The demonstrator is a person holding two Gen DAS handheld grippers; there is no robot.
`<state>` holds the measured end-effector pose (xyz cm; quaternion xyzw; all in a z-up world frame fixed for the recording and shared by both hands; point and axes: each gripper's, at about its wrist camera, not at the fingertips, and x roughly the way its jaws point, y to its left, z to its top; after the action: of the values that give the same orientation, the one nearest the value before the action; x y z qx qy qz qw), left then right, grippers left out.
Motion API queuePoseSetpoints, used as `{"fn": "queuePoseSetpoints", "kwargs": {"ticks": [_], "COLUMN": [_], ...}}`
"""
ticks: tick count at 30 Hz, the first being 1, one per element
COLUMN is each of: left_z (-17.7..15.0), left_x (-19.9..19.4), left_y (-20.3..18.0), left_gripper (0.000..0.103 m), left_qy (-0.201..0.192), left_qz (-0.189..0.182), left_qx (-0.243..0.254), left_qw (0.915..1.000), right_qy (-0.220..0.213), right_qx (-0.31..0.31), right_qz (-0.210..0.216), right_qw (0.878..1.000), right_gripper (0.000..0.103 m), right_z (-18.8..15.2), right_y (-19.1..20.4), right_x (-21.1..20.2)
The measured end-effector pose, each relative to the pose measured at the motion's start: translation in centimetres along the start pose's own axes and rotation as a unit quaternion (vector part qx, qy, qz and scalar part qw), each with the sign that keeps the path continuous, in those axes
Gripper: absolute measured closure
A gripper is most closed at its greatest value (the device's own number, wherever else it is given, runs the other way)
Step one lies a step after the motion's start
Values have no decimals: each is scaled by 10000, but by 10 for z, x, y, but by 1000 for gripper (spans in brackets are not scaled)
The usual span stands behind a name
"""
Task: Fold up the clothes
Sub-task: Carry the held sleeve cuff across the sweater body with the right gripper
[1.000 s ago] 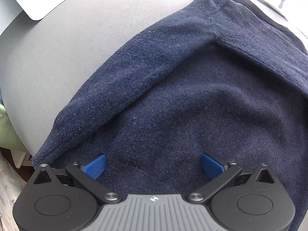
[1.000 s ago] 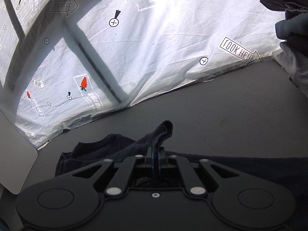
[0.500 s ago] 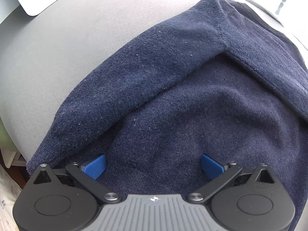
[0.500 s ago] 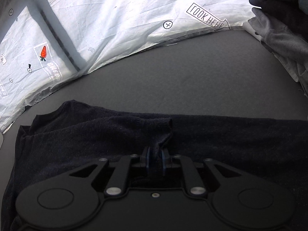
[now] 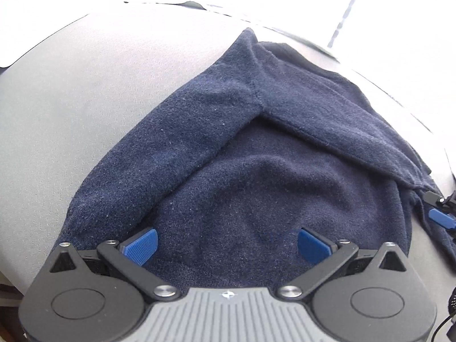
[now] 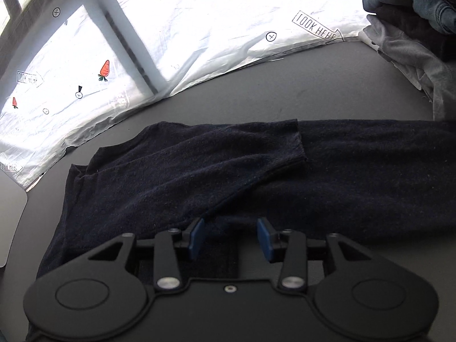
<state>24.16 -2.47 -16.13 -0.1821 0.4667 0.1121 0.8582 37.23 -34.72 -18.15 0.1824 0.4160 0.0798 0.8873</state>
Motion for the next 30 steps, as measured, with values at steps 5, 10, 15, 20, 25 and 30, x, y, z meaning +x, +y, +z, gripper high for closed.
{"fn": "queuePoseSetpoints", "kwargs": {"ticks": [5,10,15,20,25,30], "left_z": [16,36,48,55,56,56], "left_x": [-26,-34,-20,-9,-7,-4], "left_y": [42,105,164,194,211,215], "left_gripper": [0,0,0,0,0,0], "left_qy": [-301,-312,17,264,398,509], "left_qz": [-441,-384,-263,-280,-407,-523], "left_qx": [130,30,-41,533,1039,1246], "left_qw": [9985,9988,9996,9978,9930,9895], "right_qy": [254,605,908,1064,1107,876], "right_qx": [312,469,888,1124,1552,1689], "right_qz": [515,1354,2015,2151,1952,1876], "right_qw": [9979,9878,9712,9643,9621,9636], "right_gripper": [63,88,91,88,72,95], "right_z": [-49,-95,-138,-176,-206,-214], "right_y": [49,112,165,204,226,231], "right_x": [-6,-6,-1,9,22,17]}}
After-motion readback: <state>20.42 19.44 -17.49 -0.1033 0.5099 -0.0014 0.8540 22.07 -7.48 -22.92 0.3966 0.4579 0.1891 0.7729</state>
